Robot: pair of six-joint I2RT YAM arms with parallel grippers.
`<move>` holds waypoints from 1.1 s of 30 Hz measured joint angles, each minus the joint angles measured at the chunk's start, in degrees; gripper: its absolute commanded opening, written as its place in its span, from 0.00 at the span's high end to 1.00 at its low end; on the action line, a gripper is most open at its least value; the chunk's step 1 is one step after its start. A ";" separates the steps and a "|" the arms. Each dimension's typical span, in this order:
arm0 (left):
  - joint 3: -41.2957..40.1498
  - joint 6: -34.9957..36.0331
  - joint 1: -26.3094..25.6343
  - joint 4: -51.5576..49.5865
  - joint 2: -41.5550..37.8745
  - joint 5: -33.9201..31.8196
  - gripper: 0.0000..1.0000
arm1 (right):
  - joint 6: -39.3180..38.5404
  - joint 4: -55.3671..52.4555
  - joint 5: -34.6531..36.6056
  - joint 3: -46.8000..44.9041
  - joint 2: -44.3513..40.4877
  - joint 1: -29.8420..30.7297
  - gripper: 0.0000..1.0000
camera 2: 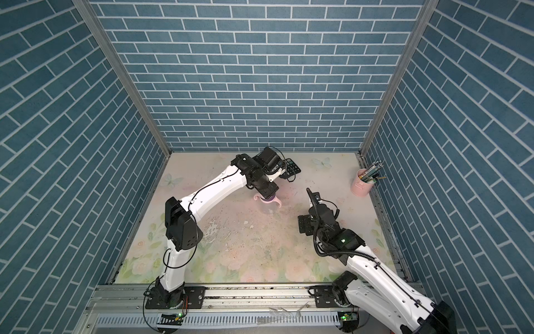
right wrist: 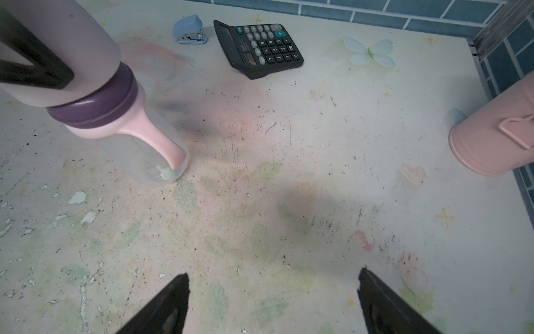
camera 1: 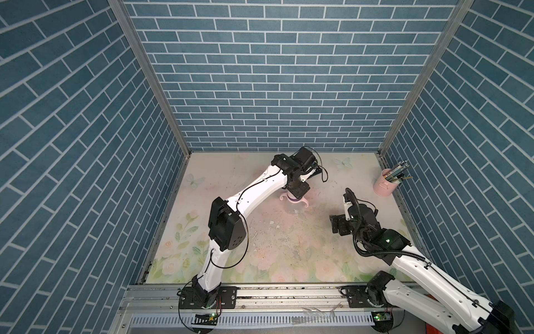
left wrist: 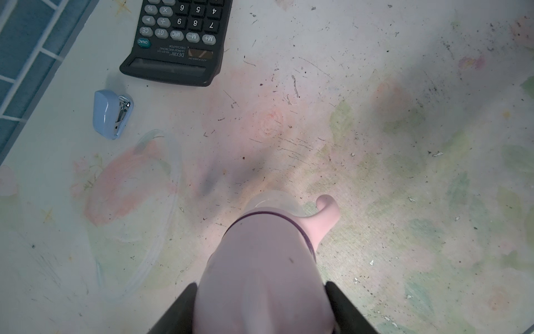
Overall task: Assemble the baby bottles
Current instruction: Close the lid on the baby bottle.
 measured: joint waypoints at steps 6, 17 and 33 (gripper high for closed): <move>0.00 0.02 0.11 0.13 0.39 0.00 0.26 | 0.00 0.02 -0.28 0.00 0.39 0.00 0.08; -0.22 -0.02 0.26 1.14 0.39 0.02 0.23 | 0.00 0.07 -0.83 0.00 0.94 0.00 0.09; -19.56 -6.32 3.34 17.57 -24.26 5.99 0.19 | -3.74 8.39 -14.43 9.88 9.92 -0.33 0.37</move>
